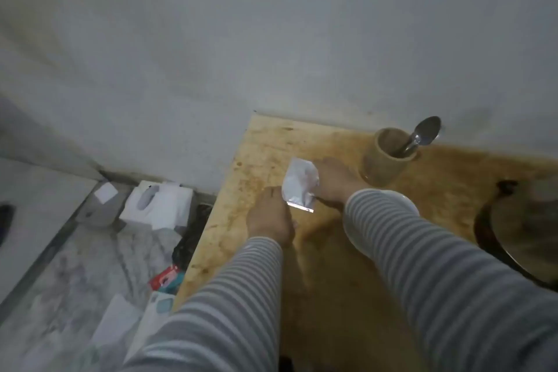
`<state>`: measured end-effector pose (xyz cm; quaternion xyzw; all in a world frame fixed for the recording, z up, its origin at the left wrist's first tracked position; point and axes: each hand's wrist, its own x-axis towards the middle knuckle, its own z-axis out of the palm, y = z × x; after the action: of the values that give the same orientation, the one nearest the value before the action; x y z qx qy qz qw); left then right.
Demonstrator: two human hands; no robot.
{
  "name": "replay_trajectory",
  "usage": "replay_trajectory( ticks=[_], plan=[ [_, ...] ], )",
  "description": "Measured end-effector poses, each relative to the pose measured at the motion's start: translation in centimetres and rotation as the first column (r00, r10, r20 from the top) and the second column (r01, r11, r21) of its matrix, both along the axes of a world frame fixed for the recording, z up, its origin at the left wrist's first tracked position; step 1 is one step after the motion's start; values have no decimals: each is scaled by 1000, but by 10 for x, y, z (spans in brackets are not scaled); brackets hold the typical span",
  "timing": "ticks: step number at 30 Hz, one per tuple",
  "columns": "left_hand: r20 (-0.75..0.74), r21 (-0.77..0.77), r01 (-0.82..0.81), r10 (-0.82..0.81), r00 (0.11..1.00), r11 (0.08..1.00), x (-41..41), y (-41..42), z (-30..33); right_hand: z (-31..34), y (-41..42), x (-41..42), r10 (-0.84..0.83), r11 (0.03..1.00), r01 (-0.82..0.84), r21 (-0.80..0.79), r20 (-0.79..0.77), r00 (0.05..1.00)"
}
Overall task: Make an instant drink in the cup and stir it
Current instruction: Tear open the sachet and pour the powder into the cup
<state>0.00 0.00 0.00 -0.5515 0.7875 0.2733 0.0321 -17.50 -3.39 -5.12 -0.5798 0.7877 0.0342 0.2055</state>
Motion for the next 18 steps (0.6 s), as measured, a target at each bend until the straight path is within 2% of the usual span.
replay_trajectory(
  ticks=[5,9,12,15,18],
  plan=[
    [24,-8,0,1,1000,1000,0,-2,-4,25,10,7,-56,998,56,23,18,998],
    [16,-39,2,-2,1000,999,2,-2,-7,43,15,16,-87,994,82,-72,-68,994],
    [11,-41,21,-21,1000,999,3,-3,-10,52,15,17,-178,965,191,-181,87,980],
    [13,-32,23,-23,1000,999,4,-3,-9,64,20,17,-249,924,312,-221,272,929],
    [-64,69,-86,90,994,994,0,-4,-2,74,24,14,-325,888,416,-196,370,870]
  ],
)
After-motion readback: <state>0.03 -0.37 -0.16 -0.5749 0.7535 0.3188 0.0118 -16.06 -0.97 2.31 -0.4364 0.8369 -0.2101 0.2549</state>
